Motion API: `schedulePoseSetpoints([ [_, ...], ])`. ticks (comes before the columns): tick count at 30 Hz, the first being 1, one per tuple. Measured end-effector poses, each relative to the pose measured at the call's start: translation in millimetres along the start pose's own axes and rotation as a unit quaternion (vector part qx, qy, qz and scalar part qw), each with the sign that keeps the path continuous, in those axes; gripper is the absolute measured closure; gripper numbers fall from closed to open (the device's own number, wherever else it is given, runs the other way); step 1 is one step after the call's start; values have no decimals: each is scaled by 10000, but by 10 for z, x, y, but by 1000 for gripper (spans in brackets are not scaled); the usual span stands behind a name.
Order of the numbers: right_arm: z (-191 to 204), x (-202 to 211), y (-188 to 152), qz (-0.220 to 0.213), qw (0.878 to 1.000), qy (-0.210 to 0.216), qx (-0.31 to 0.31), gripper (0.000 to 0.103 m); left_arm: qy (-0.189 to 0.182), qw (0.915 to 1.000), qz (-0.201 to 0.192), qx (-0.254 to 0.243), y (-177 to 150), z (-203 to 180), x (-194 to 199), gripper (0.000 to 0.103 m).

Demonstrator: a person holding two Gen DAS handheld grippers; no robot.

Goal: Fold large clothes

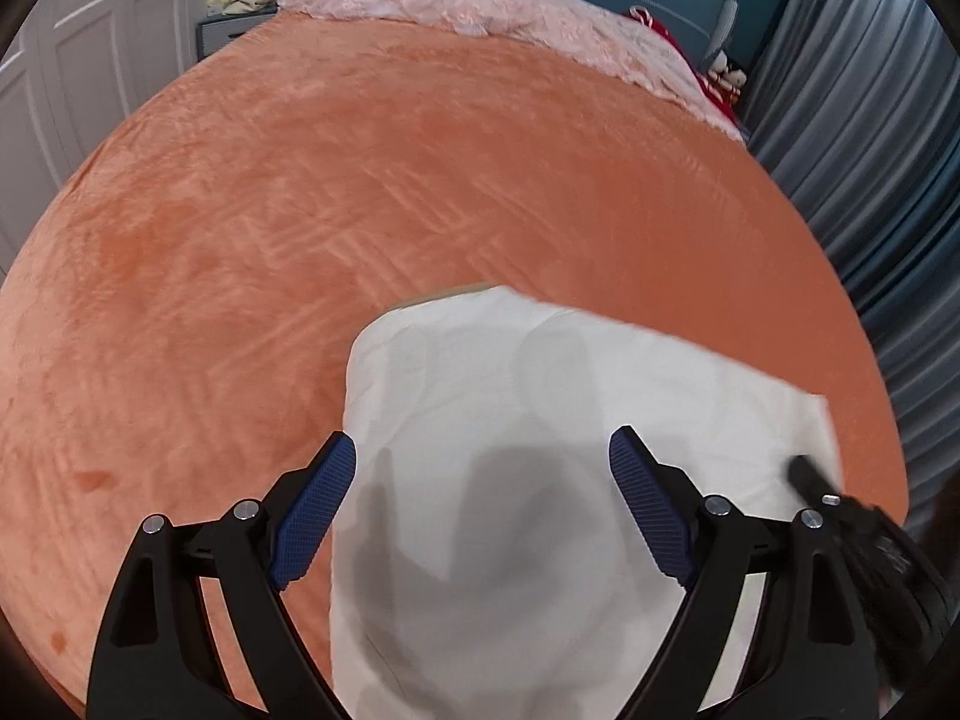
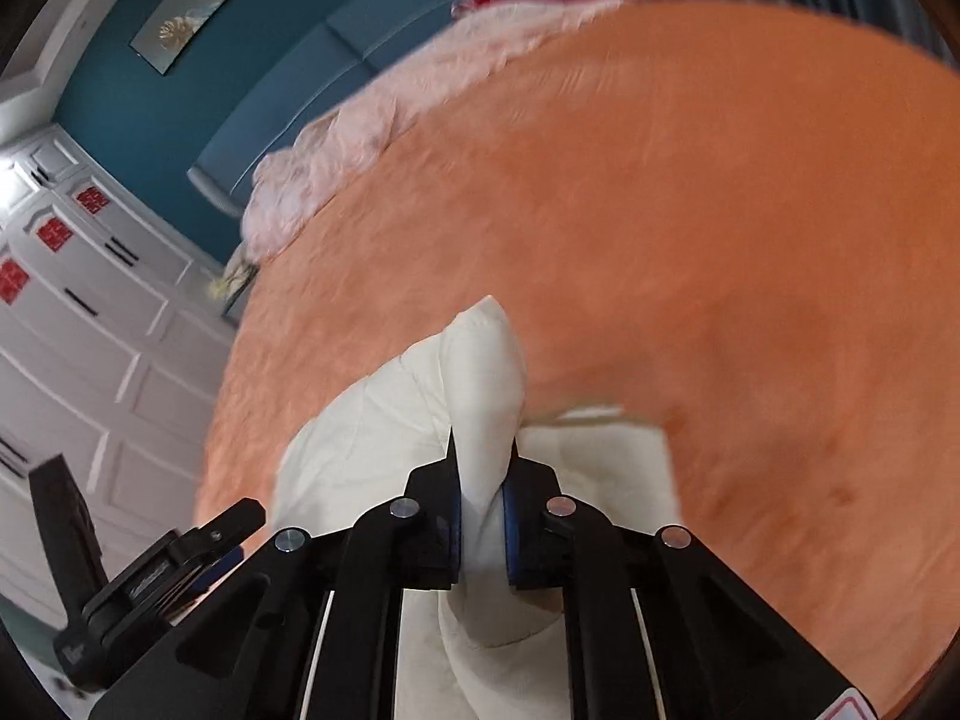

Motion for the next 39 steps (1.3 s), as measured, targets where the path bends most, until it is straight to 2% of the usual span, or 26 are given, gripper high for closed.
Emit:
schedulePoseSetpoints([
  [6, -347, -459, -101, 308, 9986, -415, 80, 91, 247, 9993, 106, -243, -84, -132, -374, 18],
  [9, -444, -653, -148, 379, 9979, -509, 96, 82, 355, 9989, 126, -293, -148, -150, -536, 13],
  [12, -483, -756, -153, 380, 9981, -471, 89, 80, 364, 9991, 148, -167, -200, -98, -686, 7],
  [22, -533, -911, -159, 260, 9981, -484, 263, 80, 554, 9983, 130, -100, -248, -41, -938, 5],
  [39, -567, -938, -209, 124, 9988, -380, 277, 80, 806, 9966, -2, -179, -268, -70, -1032, 5],
])
Point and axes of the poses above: each gripper's, at about its wrist camera, not at the fingertips, and x roughly against the way its jaws point, z to its left, y to its top, the point moved 7 cm from there along -x, roughly the way its jaws point, and after that the axes turned 10 degrees about -x, right-handed, at the moved point
